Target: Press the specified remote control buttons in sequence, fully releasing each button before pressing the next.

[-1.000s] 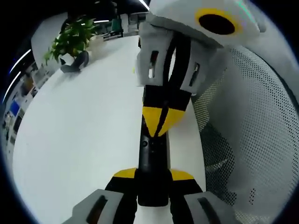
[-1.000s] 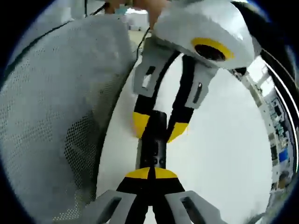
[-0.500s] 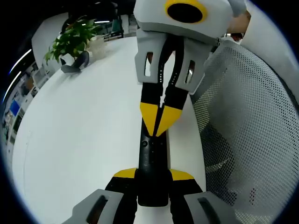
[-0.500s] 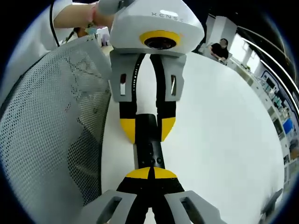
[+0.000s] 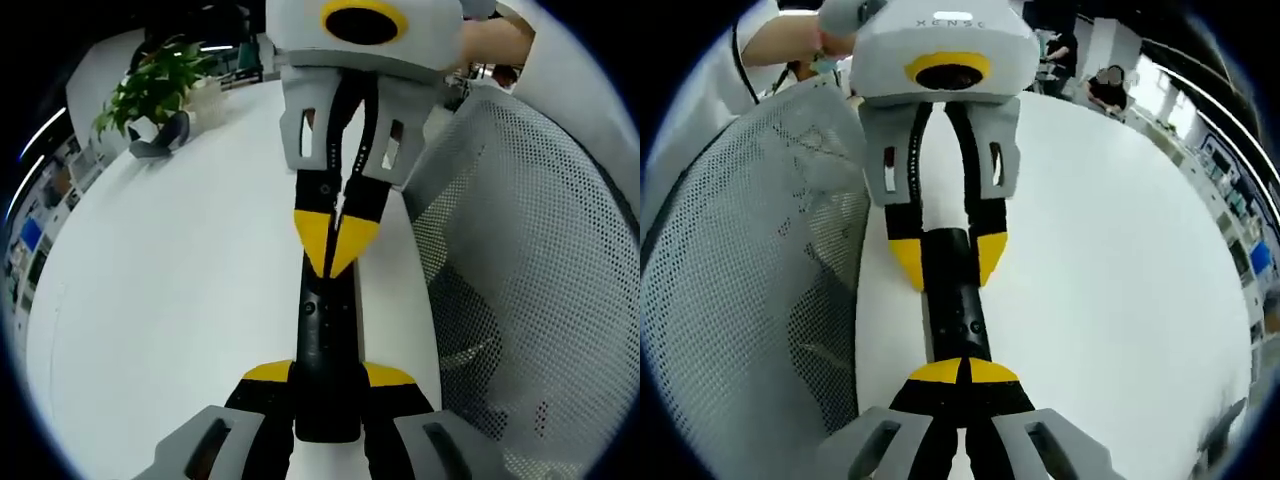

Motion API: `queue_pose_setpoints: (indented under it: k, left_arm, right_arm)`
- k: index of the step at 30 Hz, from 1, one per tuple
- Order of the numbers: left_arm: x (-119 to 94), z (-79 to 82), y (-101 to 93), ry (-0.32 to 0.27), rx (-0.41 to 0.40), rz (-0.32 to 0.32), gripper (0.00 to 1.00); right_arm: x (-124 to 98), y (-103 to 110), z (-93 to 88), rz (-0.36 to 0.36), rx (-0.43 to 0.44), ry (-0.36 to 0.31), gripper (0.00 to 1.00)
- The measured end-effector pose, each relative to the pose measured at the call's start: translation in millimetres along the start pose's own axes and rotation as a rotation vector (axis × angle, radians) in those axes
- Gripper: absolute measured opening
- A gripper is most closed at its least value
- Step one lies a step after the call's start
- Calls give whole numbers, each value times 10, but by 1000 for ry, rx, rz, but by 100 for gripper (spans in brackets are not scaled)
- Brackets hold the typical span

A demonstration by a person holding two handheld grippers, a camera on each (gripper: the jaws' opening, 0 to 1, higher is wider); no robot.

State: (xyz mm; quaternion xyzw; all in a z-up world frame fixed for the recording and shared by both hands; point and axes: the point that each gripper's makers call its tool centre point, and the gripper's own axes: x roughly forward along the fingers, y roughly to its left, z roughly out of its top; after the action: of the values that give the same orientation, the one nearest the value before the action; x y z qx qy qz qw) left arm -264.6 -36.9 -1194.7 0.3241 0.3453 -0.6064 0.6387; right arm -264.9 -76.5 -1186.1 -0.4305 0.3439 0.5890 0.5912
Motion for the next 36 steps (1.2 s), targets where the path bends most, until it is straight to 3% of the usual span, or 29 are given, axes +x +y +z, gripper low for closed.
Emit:
queue_pose_setpoints:
  k: [1, 4, 10, 16, 29, 36]
  left_arm:
    - [1, 0, 0, 0, 2, -1, 24]
    - [3, -4, 5, 5, -4, 1, 24]
    - [-1, -3, 3, 11, -14, 4, 24]
    - [-3, 4, 0, 18, -17, 5, 24]
    - [-9, 10, 2, 11, -21, 7, 24]
    - [-4, 6, 8, 1, -18, 6, 24]
  right_arm:
    - [6, 3, 3, 12, -54, 32, 0]
    - [8, -15, 6, 35, -1, 36, 0]
    - [-36, -22, -10, 54, 211, -117, 0]
    - [-85, -20, -79, 65, 249, -154, 0]
    - [-79, -2, -96, 16, 125, -72, 0]
    - [-65, -16, -113, 0, 146, -74, 0]
